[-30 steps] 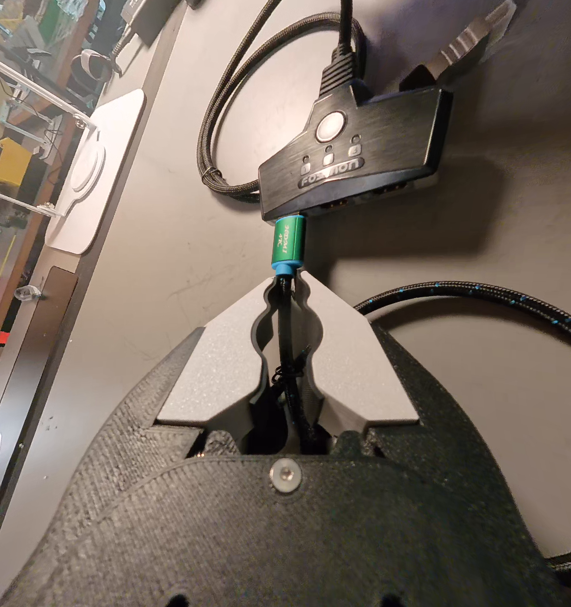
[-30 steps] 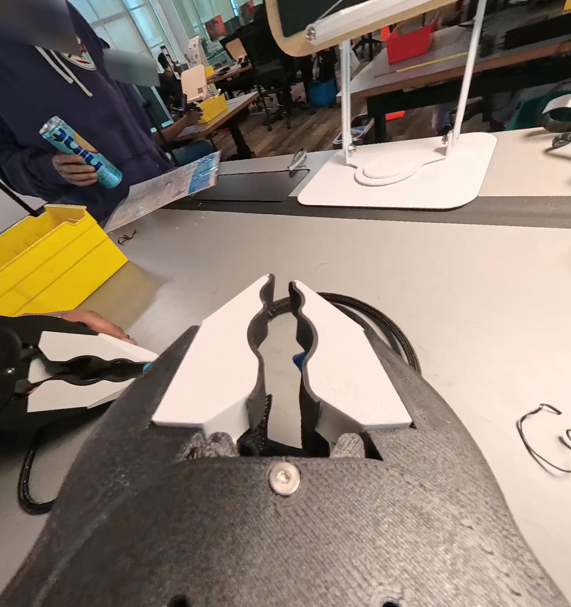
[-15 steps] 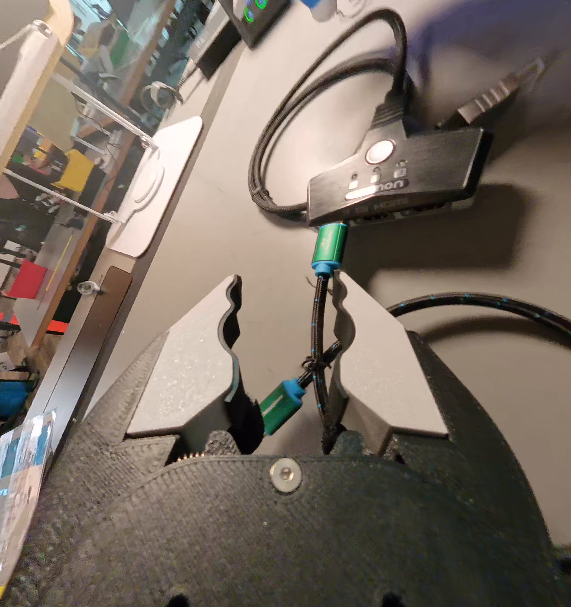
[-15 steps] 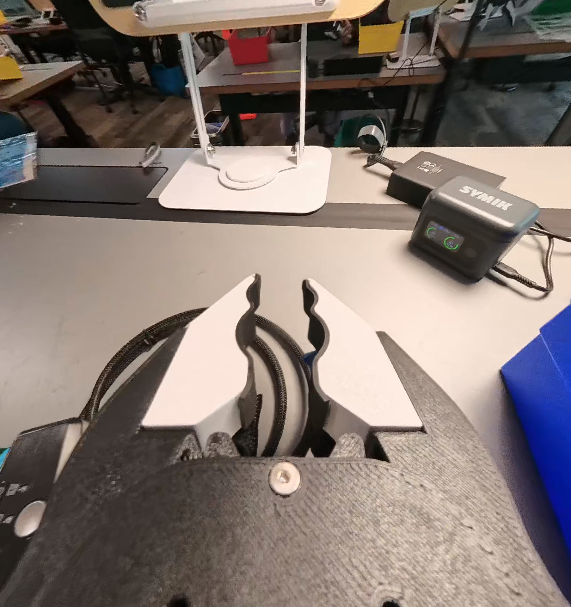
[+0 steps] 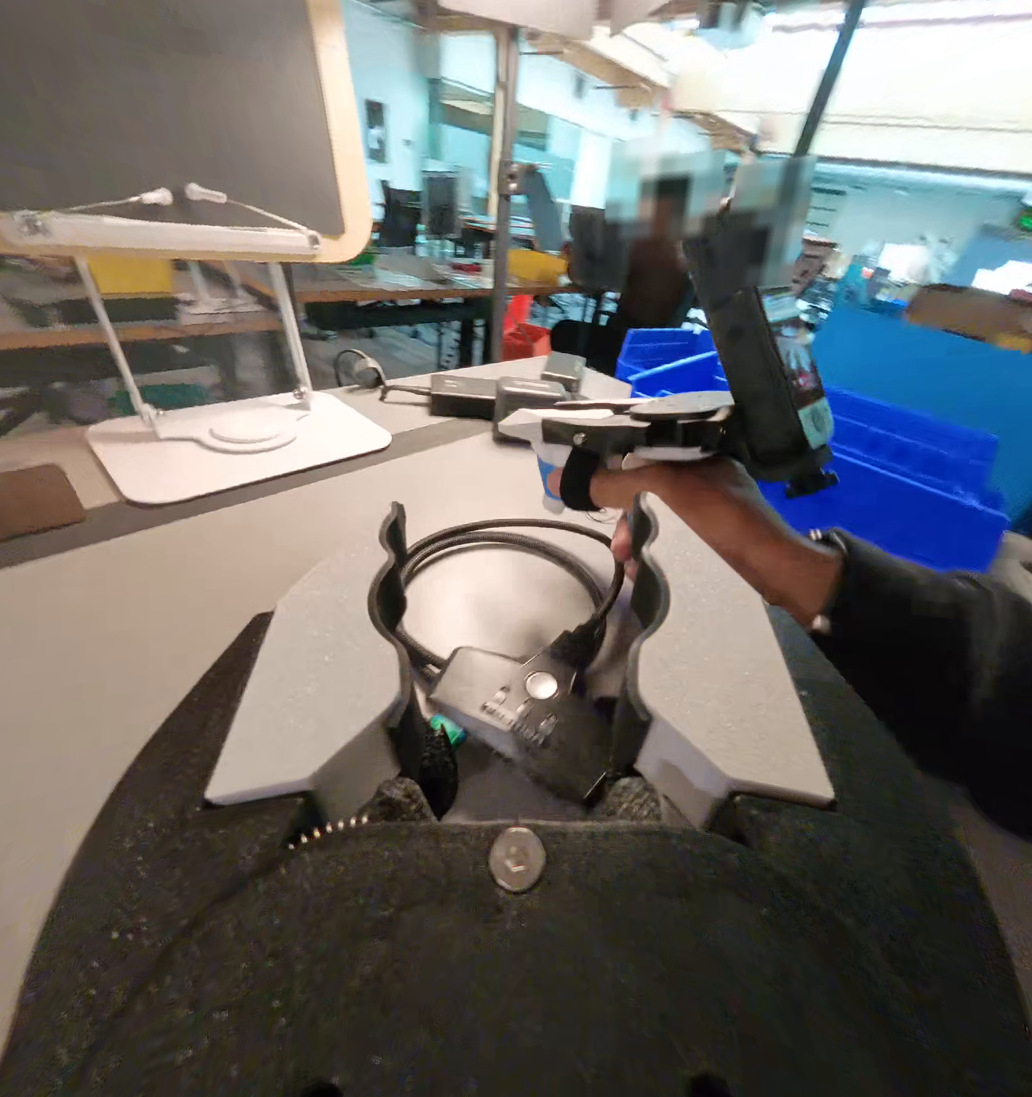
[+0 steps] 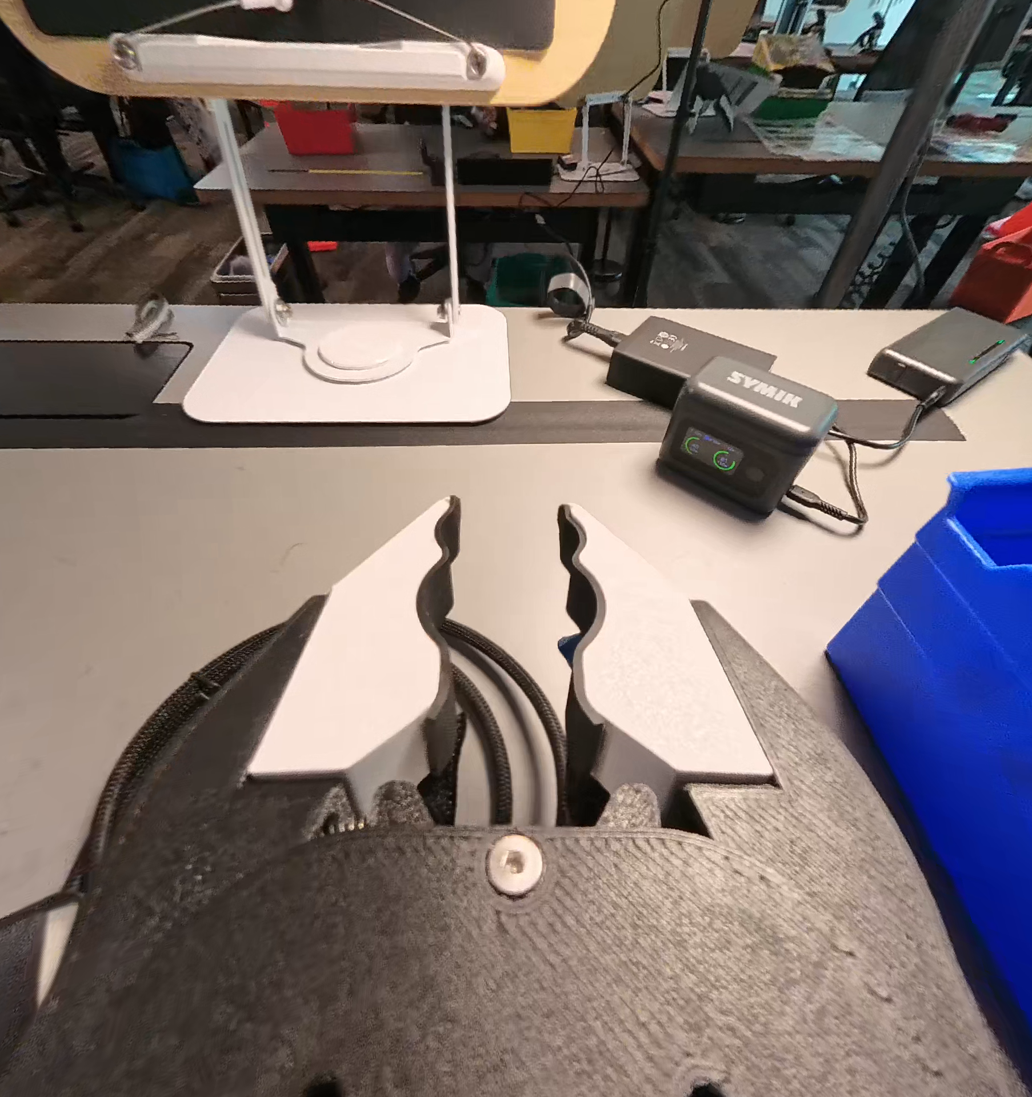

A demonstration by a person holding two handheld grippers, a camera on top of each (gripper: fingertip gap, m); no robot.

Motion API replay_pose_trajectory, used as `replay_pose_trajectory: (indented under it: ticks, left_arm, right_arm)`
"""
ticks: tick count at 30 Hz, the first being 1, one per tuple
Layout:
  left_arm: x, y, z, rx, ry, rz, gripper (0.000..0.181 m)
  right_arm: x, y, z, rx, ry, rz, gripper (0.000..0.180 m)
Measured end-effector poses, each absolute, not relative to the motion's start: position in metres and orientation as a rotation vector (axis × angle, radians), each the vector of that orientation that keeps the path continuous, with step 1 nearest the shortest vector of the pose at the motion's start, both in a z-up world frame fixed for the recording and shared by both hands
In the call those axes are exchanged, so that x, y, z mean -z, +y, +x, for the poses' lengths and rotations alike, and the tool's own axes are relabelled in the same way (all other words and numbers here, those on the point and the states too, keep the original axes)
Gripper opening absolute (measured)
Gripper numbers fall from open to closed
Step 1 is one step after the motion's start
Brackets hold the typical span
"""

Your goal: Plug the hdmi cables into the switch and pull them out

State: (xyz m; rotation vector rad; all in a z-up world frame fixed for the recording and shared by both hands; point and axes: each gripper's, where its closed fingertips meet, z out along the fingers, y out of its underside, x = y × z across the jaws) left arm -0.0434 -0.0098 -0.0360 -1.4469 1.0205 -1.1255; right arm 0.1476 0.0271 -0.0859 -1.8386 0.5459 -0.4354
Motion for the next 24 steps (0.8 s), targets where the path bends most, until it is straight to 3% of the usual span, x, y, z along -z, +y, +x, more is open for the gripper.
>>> replay_pose_trajectory:
  ticks: [5, 24]
  left_arm:
    - [0.067, -0.026, -0.009, 1.123, 0.948, -1.689, 0.077]
    - [0.074, -0.027, -0.001, 1.665, 0.698, -1.929, 0.075]
  right_arm:
    - [0.074, 0.034, 0.130, 0.472, 0.531, -1.799, 0.038]
    - [0.060, 0.037, 0.106, 0.497, 0.491, -1.733, 0.044]
